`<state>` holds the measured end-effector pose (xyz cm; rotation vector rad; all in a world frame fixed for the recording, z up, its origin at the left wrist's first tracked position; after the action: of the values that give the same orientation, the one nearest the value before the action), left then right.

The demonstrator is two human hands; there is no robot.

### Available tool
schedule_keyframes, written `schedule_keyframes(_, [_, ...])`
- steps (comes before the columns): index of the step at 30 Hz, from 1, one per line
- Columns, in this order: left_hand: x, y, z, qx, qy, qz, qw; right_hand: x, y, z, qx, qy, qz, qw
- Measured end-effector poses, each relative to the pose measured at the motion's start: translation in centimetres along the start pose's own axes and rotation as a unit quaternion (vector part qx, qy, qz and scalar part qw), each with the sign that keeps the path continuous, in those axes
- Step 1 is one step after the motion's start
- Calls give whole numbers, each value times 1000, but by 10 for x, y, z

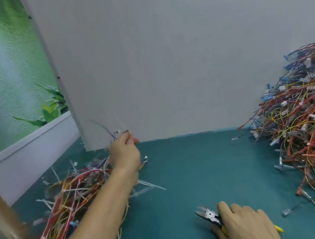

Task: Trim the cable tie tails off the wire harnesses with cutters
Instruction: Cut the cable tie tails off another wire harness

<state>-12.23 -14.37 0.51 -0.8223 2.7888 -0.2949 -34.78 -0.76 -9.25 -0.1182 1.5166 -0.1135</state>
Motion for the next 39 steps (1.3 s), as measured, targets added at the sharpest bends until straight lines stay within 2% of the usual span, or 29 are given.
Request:
schedule_keyframes(1, [1, 11, -11, 97, -12, 0, 995, 0, -1, -3, 9, -19, 10, 1000])
schedule_keyframes(2, [7, 28, -20, 182, -10, 33, 983, -2, -3, -7, 27, -57, 16, 998])
schedule_keyframes(3, [17, 50, -24, 230, -19, 100, 968, -6, -4, -13, 54, -108, 16, 993])
schedule_keyframes(5, [37, 92, -13, 286, -62, 222, 930, -21, -10, -29, 113, -214, -6, 970])
schedule_keyframes(6, [44, 107, -4, 307, -90, 252, 913, -29, -14, -36, 132, -267, -23, 954])
schedule_keyframes(8, [49, 126, 6, 344, -113, 284, 888, -46, -29, -42, 144, -356, -51, 922])
schedule_keyframes(11, [49, 136, 13, 370, -122, 297, 872, -61, -60, -40, 164, -427, -62, 887])
schedule_keyframes(15, [52, 146, 16, 440, -169, 317, 823, -44, -95, -14, 186, -514, 80, 833])
schedule_keyframes(17, [48, 148, 13, 467, -176, 334, 800, -32, -103, 0, 175, -513, 131, 830])
schedule_keyframes(19, [39, 144, 9, 455, -148, 347, 807, -26, -110, 7, 158, -490, 126, 848])
schedule_keyframes(21, [23, 124, 9, 388, -108, 322, 857, -24, -116, 2, 165, -479, 80, 858])
schedule_keyframes(23, [3, 95, 14, 341, -106, 259, 897, -22, -121, -13, 204, -496, 26, 844])
schedule_keyframes(25, [-9, 66, 22, 337, -180, 227, 896, -20, -123, -36, 256, -525, -34, 811])
schedule_keyframes(26, [-10, 56, 30, 341, -239, 242, 877, -18, -124, -49, 282, -541, -58, 790])
schedule_keyframes(29, [-10, 37, 59, 371, -394, 323, 776, -8, -124, -82, 349, -582, -100, 728])
schedule_keyframes(32, [-20, 20, 83, 407, -500, 327, 691, -1, -123, -116, 402, -599, -133, 680])
schedule_keyframes(33, [-27, 12, 88, 416, -524, 313, 674, 0, -122, -126, 418, -600, -144, 667])
schedule_keyframes(36, [-53, -9, 94, 422, -549, 278, 666, 2, -115, -150, 456, -600, -179, 633])
schedule_keyframes(39, [-75, -22, 94, 456, -590, 249, 618, 0, -107, -170, 481, -597, -226, 602])
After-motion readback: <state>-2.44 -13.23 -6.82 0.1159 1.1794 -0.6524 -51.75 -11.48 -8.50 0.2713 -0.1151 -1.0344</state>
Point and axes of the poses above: each hand's wrist, its own y-axis away from the middle knuckle, its own x-axis out of the palm, z = x × y, the point moved 7 cm from there along -y, towards the middle knuckle, and after that the axes turned 7 degrees about -z, right-handed, at the moved point
